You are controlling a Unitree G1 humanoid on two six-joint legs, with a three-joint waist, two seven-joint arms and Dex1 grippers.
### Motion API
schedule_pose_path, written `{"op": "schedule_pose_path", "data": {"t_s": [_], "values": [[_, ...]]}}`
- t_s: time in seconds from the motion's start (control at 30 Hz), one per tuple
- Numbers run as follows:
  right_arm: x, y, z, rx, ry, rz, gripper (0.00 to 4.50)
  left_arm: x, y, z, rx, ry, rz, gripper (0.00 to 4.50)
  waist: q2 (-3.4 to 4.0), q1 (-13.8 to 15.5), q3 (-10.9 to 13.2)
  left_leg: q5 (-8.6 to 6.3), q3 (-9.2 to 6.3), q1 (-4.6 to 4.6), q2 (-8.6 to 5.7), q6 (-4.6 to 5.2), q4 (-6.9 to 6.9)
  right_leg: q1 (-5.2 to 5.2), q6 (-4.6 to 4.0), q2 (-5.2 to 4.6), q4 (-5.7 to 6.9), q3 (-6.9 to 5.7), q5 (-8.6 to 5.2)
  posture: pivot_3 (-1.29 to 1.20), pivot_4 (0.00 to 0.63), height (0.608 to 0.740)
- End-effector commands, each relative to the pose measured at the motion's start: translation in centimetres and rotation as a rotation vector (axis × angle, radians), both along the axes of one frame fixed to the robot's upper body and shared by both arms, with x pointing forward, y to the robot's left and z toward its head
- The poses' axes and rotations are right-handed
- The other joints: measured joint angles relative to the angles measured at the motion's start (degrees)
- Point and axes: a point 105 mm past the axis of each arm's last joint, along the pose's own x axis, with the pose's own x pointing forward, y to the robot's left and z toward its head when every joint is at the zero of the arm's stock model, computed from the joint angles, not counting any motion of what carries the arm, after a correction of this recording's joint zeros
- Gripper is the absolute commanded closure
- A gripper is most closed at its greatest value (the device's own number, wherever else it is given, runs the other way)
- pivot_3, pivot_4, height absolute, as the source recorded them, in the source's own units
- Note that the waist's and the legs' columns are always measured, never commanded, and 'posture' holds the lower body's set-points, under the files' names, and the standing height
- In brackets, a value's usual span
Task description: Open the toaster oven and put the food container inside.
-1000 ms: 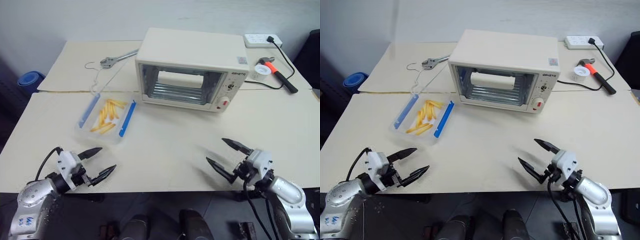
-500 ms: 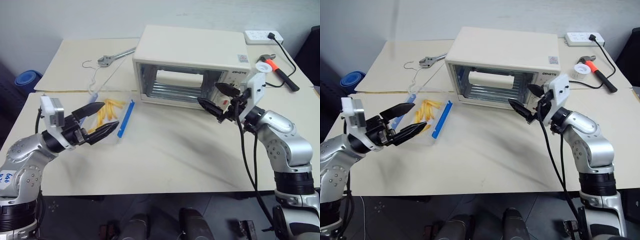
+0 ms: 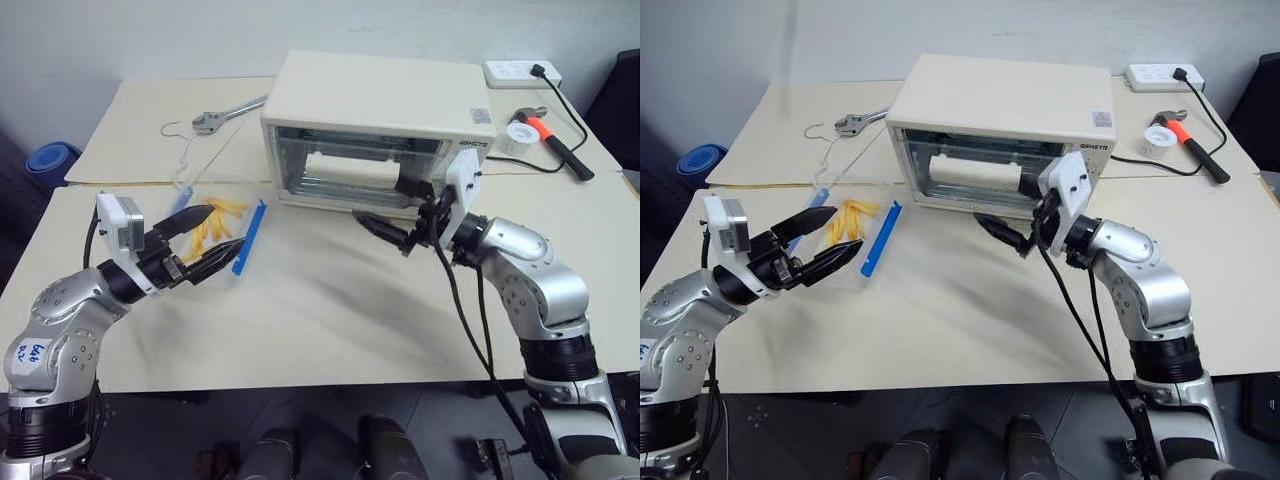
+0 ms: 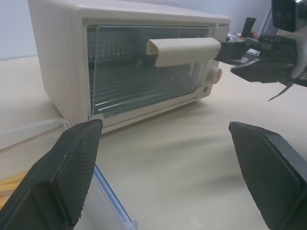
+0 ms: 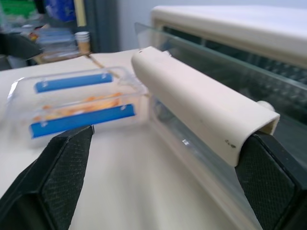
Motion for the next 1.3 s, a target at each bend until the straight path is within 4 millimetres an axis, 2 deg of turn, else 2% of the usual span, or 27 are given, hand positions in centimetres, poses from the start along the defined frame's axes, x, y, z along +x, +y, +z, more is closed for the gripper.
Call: {"op": "schedule_pose_path", "data": {"t_s": [0.03, 0.17, 0.33, 0.43, 0.47, 0.5, 0.57, 0.63, 0.8, 0.9, 0.97, 1.07, 1.2, 1.3], "values": [[-2.8, 0.9, -0.9, -0.116, -0.074, 0.13, 0.0, 0.9, 0.6, 2.0, -0.045, -0.05, 0.018, 0.62, -0.01, -0.1, 0.0, 0.0, 0.0, 0.0, 0.0, 0.0, 0.02, 0.01, 0.0, 0.0, 0.0, 0.0, 0.0, 0.0, 0.15, 0.74], [-3.9, 1.0, -2.6, -0.201, -0.107, 0.179, 0.0, 3.8, 0.9, 4.0, -0.089, -0.088, 0.075, 1.84, -0.05, 0.0, 0.0, 0.0, 0.03, -0.03, -0.03, 0.0, 0.24, 0.03, 0.01, 0.1, 0.03, -0.02, 0.01, 0.0, 0.15, 0.74], [-4.1, 0.7, -3.5, -0.258, -0.131, 0.188, 0.0, 7.0, -1.6, 3.6, 0.039, -0.055, 0.003, 3.35, -0.06, -0.5, 0.0, 0.0, 0.09, -0.02, -0.07, 0.0, 0.22, -0.05, 0.02, 0.14, 0.42, -0.02, 0.01, 0.0, 0.15, 0.74], [-4.0, 0.2, -3.9, -0.278, -0.144, 0.173, 0.0, 8.9, -4.0, 3.2, 0.123, -0.075, -0.055, 4.3, -0.09, -0.5, 0.0, 0.0, 0.08, -0.03, -0.1, 0.0, 0.2, -0.08, 0.02, 0.16, 0.42, -0.12, 0.01, 0.0, 0.15, 0.74], [-4.3, 0.1, -3.8, -0.282, -0.173, 0.178, 0.0, 9.6, -4.8, 2.9, 0.137, -0.071, -0.063, 4.47, -0.1, -0.4, 0.0, -0.01, 0.09, -0.05, -0.12, 0.01, 0.19, -0.08, 0.02, 0.16, 0.42, -0.13, 0.01, 0.0, 0.15, 0.74], [-4.5, 0.1, -3.8, -0.284, -0.196, 0.183, 0.0, 10.0, -5.2, 2.7, 0.141, -0.067, -0.065, 4.47, -0.11, -0.4, 0.0, -0.01, 0.08, -0.06, -0.15, 0.01, 0.2, -0.08, 0.03, 0.15, 0.42, -0.15, 0.01, 0.0, 0.15, 0.74], [-4.8, -0.4, -3.9, -0.283, -0.199, 0.158, 0.0, 9.5, -6.3, 1.6, 0.219, -0.077, -0.14, 4.47, -0.11, -0.7, 0.0, -0.02, 0.11, -0.07, -0.21, 0.04, 0.2, -0.12, 0.04, 0.11, 0.42, -0.15, 0.02, 0.0, 0.15, 0.74], [-5.0, -1.0, -4.2, -0.274, -0.181, 0.129, 0.0, 9.0, -6.6, 0.7, 0.264, -0.071, -0.184, 4.47, -0.13, -0.8, 0.0, -0.03, 0.12, -0.07, -0.24, 0.06, 0.16, -0.27, 0.05, 0.11, 0.45, -0.14, 0.02, 0.0, 0.15, 0.74], [-7.8, -4.5, -6.7, -0.272, -0.098, 0.037, 0.0, 7.8, -6.7, -1.8, 0.459, -0.084, -0.233, 4.47, -0.16, -0.1, 0.0, -0.03, 0.12, -0.16, -0.29, 0.06, 0.21, -0.47, 0.05, 0.04, 0.76, -0.14, 0.02, 0.0, 0.15, 0.74], [-8.9, -5.6, -7.4, -0.269, -0.063, -0.005, 0.0, 7.5, -6.6, -2.4, 0.514, -0.089, -0.236, 4.47, -0.2, 0.6, 0.1, -0.05, 0.1, -0.59, -0.39, 0.1, 0.79, -0.66, 0.11, 0.02, 0.77, -0.09, 0.06, 0.0, 0.15, 0.74], [-10.0, -7.4, -8.0, -0.255, -0.016, -0.07, 0.0, 6.7, -6.9, -3.4, 0.575, -0.074, -0.248, 4.47, -0.2, 1.1, 0.1, -0.05, 0.13, -0.64, -0.43, 0.1, 0.94, -0.68, 0.16, 0.0, 0.8, -0.02, 0.09, 0.0, 0.15, 0.74], [-10.5, -8.9, -7.7, -0.219, 0.004, -0.131, 0.0, 6.0, -7.2, -4.9, 0.629, -0.032, -0.245, 4.47, -0.23, 1.4, 0.0, -0.06, 0.12, -0.6, -0.43, 0.11, 0.93, -0.65, 0.16, -0.01, 0.83, 0.0, 0.1, 0.0, 0.15, 0.74], [-10.2, -9.2, -5.8, -0.084, -0.059, -0.14, 0.0, 5.9, -7.5, -6.0, 0.64, 0.0, -0.217, 4.47, -0.23, 1.2, 0.0, -0.06, 0.14, -0.54, -0.4, 0.12, 0.93, -0.62, 0.17, 0.02, 0.85, 0.01, 0.1, 0.0, 0.15, 0.74], [-9.1, -8.7, -5.1, -0.046, -0.088, -0.123, 0.0, 5.7, -7.0, -6.6, 0.589, 0.028, -0.187, 4.47, -0.2, 0.9, 0.0, -0.06, 0.15, -0.49, -0.37, 0.11, 0.9, -0.63, 0.17, 0.03, 0.88, 0.02, 0.1, 0.0, 0.15, 0.74]]}}
